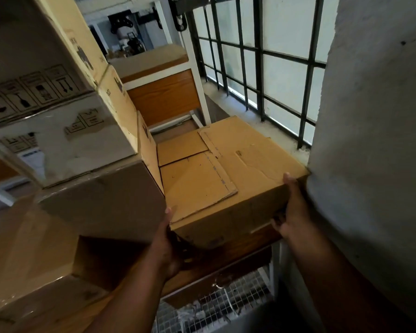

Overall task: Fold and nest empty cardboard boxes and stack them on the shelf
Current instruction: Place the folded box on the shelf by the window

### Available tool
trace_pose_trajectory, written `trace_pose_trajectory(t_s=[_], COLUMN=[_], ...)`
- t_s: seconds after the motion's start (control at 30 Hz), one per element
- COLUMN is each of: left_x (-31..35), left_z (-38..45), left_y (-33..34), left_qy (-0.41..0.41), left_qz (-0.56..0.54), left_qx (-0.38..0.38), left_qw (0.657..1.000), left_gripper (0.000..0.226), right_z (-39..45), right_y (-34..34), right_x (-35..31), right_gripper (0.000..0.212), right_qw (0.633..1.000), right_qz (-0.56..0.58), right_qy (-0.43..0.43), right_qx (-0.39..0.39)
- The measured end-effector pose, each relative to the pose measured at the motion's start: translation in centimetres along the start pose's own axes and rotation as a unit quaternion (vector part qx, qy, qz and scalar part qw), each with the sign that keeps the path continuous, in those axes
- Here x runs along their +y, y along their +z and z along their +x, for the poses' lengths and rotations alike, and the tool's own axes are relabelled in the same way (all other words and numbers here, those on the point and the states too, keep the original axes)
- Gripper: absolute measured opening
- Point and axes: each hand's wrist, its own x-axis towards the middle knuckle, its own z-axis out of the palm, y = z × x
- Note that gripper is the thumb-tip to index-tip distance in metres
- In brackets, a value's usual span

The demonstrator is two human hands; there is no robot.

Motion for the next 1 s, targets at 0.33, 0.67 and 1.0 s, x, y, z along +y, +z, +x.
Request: trace_pose_trajectory(t_s=[0.33, 0.67, 1.0], left_x=[-3.6, -6.8, -10.7], left_z=[-3.9, -8.5, -19.1], left_y=[-0.8, -2.1, -6.4], left_qy=[-0.027, -0.064, -0.129], left_qz=[-0.072, -0.027, 0.026], left_qx=[-0.033, -0.037, -0.114], left_qw=[0.996, 0.997, 0.985], left_gripper=[0.074, 0.093, 0.086], right_z=[-2.0, -8.7, -22.6], right_y=[-7.1, -11.0, -18.1], right_x=[2.5, 3.6, 6.7], right_gripper=[0.127, 0.105, 0.088], right_qw=[1.0, 0.999, 0.989], right_qz=[-0.001, 0.018, 0.063], right_qy=[-0.01, -0.043, -0.118], right_qx=[-0.022, -0.002, 0.055])
